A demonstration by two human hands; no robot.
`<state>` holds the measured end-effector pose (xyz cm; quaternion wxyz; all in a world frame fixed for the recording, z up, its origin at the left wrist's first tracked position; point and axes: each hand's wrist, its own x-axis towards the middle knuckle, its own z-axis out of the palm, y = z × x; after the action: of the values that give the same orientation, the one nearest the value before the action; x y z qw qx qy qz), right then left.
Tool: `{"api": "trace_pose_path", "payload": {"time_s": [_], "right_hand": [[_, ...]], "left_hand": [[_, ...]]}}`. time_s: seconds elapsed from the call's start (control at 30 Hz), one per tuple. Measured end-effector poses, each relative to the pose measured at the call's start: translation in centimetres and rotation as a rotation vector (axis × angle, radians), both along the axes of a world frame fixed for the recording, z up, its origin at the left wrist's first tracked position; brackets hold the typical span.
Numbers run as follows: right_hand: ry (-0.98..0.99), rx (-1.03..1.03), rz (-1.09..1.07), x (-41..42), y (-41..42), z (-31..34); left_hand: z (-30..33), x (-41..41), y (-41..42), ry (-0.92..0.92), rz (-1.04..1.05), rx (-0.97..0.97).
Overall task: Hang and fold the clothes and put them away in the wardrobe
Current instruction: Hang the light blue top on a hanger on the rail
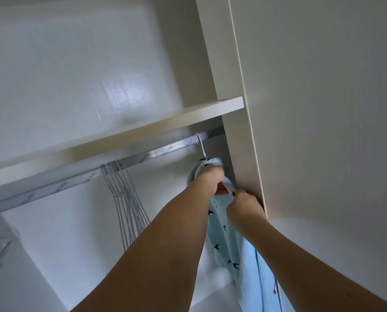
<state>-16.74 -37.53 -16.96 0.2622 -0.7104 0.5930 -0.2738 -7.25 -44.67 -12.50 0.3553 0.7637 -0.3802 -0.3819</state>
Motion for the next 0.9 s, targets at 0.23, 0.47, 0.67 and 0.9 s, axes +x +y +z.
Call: {"api": "trace_pose_path", "payload": {"time_s": [0.23, 0.47, 0.67, 0.9], "right_hand": [[-0.09, 0.0, 0.046, -0.1, 0.9, 1.1], [-0.119, 0.041, 0.147, -3.0, 5.0, 4.3], [0.023, 0.151, 0.138, -9.6, 10.7, 5.5], [0.075, 0.185, 0.051, -14.3, 15.4, 3.7]], "left_hand": [[1.8, 0.4, 3.0, -0.16, 0.053, 0.032], [5.1, 1.5, 9.3, -0.749, -0.191, -0.128], [4.5, 0.3, 18.7, -1.115, -0.514, -0.214], [0.3, -2.8, 22.4, -1.056, -0.578, -0.381]]}}
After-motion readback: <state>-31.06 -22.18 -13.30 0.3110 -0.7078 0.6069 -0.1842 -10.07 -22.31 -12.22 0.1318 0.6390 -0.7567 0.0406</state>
